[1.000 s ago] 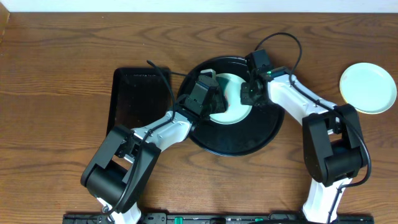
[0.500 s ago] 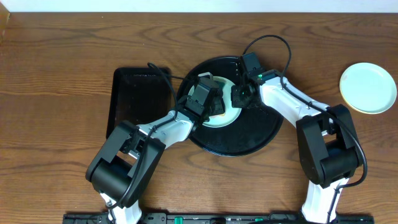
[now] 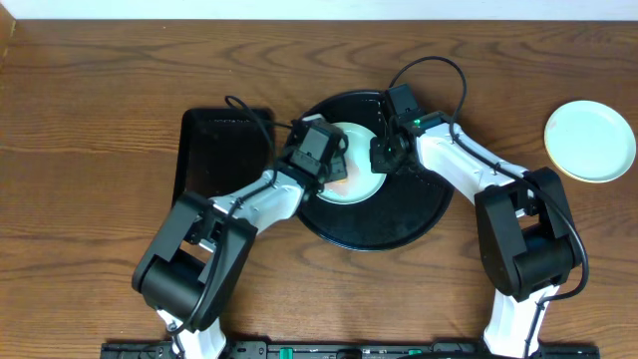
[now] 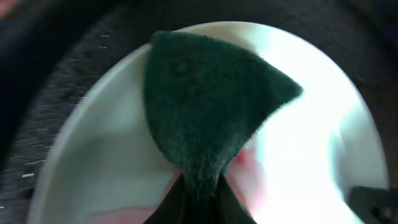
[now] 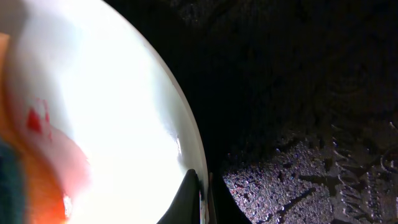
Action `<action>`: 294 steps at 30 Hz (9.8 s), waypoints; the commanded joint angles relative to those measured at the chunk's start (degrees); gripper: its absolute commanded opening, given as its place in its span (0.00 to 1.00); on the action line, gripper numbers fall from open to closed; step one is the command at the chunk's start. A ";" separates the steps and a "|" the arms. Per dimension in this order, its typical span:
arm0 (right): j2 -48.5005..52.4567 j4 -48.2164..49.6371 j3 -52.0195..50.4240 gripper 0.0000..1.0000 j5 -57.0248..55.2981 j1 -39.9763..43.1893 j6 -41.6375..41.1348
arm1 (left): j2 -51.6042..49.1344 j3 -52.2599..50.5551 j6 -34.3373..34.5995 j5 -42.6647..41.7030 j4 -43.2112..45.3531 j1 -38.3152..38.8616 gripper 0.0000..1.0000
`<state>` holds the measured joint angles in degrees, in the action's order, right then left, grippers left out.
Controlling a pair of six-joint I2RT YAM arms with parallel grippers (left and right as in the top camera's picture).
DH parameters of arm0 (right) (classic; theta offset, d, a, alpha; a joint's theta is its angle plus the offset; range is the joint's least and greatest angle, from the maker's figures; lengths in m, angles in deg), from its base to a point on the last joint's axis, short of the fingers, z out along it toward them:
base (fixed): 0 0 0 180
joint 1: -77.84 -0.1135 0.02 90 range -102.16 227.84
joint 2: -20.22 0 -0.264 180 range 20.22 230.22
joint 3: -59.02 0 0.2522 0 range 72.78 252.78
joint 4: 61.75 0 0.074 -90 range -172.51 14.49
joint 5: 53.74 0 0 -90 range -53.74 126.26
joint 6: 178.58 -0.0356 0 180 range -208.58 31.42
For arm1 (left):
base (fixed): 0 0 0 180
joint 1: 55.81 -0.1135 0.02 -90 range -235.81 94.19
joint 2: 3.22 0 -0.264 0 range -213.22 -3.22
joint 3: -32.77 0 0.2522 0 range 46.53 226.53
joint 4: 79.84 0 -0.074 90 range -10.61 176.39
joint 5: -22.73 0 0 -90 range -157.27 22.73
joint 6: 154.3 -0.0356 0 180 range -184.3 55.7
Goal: Clean dirty plates on tray and stack at the side
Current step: 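Scrub the red-marked plate with the sponge while right gripper holds it, then continue scrubbing the plate surface with the sponge in the left gripper, then return the sponge to the black tray with the left gripper, then lift and tilt the scrubbed plate upright with the right gripper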
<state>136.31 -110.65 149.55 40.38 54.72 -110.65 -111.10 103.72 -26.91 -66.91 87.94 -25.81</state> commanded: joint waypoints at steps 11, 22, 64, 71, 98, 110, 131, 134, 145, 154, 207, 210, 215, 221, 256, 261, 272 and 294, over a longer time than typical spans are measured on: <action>2.78 -1.03 -1.14 0.01 2.78 -1.70 1.14 | -1.99 4.07 -11.47 -1.44 -7.54 -0.17 0.07; 2.78 -1.09 -1.14 0.01 2.80 -1.70 1.14 | -3.37 5.31 -25.57 -3.34 -12.52 1.31 0.07; 2.78 -0.90 -1.14 0.01 2.78 -1.75 1.14 | -0.57 5.29 -47.25 -4.66 -20.61 2.67 0.07; 2.78 -1.14 -1.14 0.01 2.78 -1.75 1.14 | -3.06 5.29 -47.19 -2.64 -17.20 0.52 0.07; 2.78 -1.40 -1.14 0.01 1.92 -1.75 1.14 | -0.37 5.31 -41.66 -11.74 -15.74 0.31 0.08; 2.78 -1.33 -1.14 0.01 1.92 -1.75 1.11 | -0.20 5.31 -41.59 -13.05 -19.50 2.84 0.07; 2.78 -1.31 -1.14 0.01 1.95 -1.75 1.11 | 0.33 5.31 -42.66 -6.93 -14.40 -4.15 0.07; 2.78 -1.31 -1.14 0.01 1.92 -1.75 1.11 | 0.33 5.31 -42.53 -6.95 -13.88 -6.69 0.07; 2.78 -1.31 -1.14 0.01 1.92 -1.73 1.11 | 0.35 5.31 -41.59 -13.33 -15.17 -4.92 0.07; 2.78 -1.29 -1.14 0.01 1.92 -1.75 1.11 | 0.39 5.31 -42.95 -13.42 -18.21 1.20 0.08; 2.78 -1.31 -1.14 0.01 1.92 -1.75 1.09 | 15.89 5.90 -35.12 4.55 -30.64 -28.74 0.07; 2.78 -1.33 -1.14 0.01 1.92 -1.75 1.11 | 12.31 5.90 -35.10 4.52 -30.67 -28.52 0.07; 2.78 -1.36 -1.14 0.01 1.92 -1.73 1.11 | 11.28 5.92 -35.06 3.48 -31.26 -28.55 0.22; 2.73 -1.44 -1.11 0.01 1.95 -1.73 1.11 | 12.28 5.95 -33.62 -0.35 -31.52 -28.52 0.47; -29.73 -9.66 -1.07 0.01 -51.34 -11.58 9.11 | 51.76 5.92 -32.35 -5.95 -40.98 -28.55 0.69; -26.75 -9.27 -1.09 0.01 -63.54 -17.29 9.09 | 51.76 5.92 -32.37 -5.92 -41.20 -28.55 0.69; -17.55 -9.25 -1.09 0.01 -84.17 -27.36 9.51 | 51.76 5.92 -32.37 -5.86 -41.42 -28.55 0.69; -13.51 -9.03 -1.09 0.01 -87.47 -29.16 10.58 | 51.76 5.92 -32.37 -3.58 -41.88 -28.55 0.69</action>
<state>122.81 -119.85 148.44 -49.26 25.48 -100.38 -59.28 109.80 -59.59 -71.37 46.28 -54.42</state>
